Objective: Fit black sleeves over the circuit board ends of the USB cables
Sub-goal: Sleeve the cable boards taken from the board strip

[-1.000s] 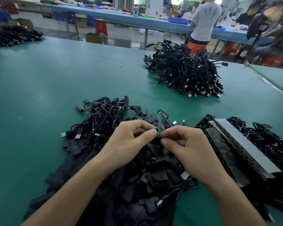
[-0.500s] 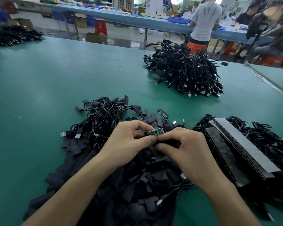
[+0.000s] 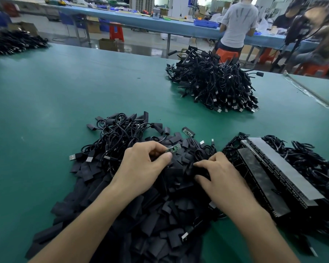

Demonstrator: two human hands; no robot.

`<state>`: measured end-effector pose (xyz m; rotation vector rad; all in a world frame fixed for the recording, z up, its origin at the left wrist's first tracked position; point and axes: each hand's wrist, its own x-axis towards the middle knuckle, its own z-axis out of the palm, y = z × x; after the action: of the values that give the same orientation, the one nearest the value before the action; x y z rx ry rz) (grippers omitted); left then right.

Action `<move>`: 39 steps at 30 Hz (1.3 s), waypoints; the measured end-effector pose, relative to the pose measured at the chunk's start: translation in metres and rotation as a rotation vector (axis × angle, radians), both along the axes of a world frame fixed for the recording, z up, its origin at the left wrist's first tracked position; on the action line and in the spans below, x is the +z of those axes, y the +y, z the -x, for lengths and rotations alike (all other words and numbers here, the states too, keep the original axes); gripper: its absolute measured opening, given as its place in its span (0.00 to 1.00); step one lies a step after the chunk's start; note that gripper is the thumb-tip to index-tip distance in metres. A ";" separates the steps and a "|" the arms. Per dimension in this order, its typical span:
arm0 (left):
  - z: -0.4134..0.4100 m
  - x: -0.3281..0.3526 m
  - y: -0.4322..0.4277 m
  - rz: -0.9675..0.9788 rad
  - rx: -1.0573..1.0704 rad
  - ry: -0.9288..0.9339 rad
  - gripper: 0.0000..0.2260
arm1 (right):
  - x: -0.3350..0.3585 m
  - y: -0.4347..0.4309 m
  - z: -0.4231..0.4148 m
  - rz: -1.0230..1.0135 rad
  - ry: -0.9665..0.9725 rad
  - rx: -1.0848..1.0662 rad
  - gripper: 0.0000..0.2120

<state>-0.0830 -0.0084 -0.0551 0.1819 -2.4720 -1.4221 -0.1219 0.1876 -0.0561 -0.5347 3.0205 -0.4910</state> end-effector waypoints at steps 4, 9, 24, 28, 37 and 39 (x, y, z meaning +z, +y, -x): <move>0.001 0.000 -0.001 -0.004 -0.003 -0.026 0.04 | 0.000 -0.001 0.000 0.108 0.031 -0.035 0.12; 0.000 -0.001 0.000 -0.026 -0.004 -0.048 0.05 | 0.005 0.002 0.000 0.229 0.021 -0.028 0.07; 0.000 -0.003 -0.002 -0.051 -0.086 -0.059 0.09 | 0.000 -0.003 0.001 0.181 -0.094 0.129 0.25; 0.001 -0.005 -0.001 -0.026 -0.003 0.008 0.07 | -0.009 -0.010 -0.005 0.046 -0.061 0.125 0.31; 0.002 -0.005 0.000 0.004 0.001 -0.018 0.06 | -0.014 -0.019 -0.006 0.330 -0.035 0.082 0.14; 0.002 -0.005 0.000 0.009 -0.039 -0.052 0.07 | -0.014 -0.023 -0.010 0.321 0.015 0.076 0.10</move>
<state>-0.0848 -0.0083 -0.0604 0.1720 -2.5371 -1.4387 -0.1123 0.1649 -0.0706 -0.6661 2.9347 -0.9781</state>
